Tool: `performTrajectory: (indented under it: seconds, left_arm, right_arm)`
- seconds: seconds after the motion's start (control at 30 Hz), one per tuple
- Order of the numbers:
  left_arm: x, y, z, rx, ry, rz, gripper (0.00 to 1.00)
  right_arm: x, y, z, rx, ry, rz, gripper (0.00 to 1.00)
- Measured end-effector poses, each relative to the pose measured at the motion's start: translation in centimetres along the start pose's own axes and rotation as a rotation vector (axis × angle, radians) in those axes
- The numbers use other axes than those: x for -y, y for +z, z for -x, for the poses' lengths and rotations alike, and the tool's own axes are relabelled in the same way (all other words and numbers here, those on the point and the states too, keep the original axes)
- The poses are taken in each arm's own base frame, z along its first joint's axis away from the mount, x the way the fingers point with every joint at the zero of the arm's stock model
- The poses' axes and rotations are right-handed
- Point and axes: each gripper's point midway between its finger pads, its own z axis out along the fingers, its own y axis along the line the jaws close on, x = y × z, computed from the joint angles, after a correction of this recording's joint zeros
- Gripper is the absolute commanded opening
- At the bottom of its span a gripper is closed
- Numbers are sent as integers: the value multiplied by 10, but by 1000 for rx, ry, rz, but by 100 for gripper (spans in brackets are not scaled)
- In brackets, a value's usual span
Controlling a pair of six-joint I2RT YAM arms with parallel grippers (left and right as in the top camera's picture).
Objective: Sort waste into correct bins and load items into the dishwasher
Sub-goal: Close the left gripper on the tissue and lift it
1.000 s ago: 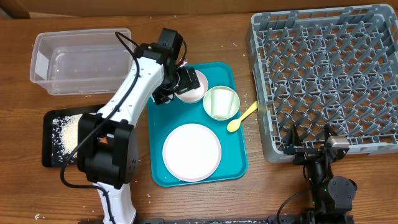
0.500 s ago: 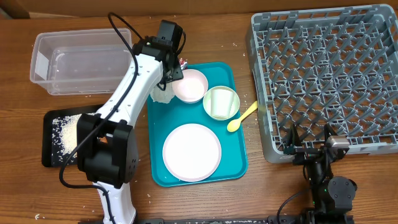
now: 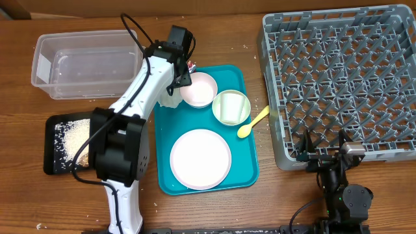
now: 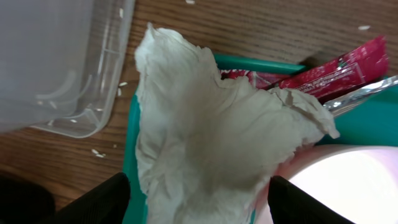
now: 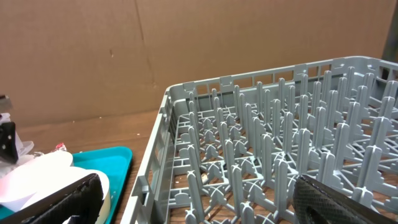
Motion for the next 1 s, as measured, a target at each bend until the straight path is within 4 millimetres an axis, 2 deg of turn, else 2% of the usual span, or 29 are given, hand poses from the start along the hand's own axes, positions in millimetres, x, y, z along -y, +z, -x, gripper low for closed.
performTrajectory:
  seconds: [0.1, 0.17, 0.63, 0.8, 0.87, 1.0]
  left_arm:
    - [1, 5, -1, -6, 2, 4, 61]
    - [1, 6, -2, -7, 7, 3, 58]
    - [7, 7, -6, -29, 15, -32, 59]
    - [5, 12, -15, -54, 21, -28, 57]
    - [5, 14, -18, -63, 22, -26, 47]
    - [5, 14, -20, -67, 27, -28, 33]
  right_arm:
    - [0, 0, 0, 0, 0, 0, 100]
    - [0, 0, 0, 0, 0, 0, 100]
    - [0, 0, 0, 0, 0, 0, 100]
    - [0, 0, 0, 0, 0, 0, 100]
    - [0, 0, 0, 0, 0, 0, 100]
    - [0, 0, 0, 0, 1, 0, 100]
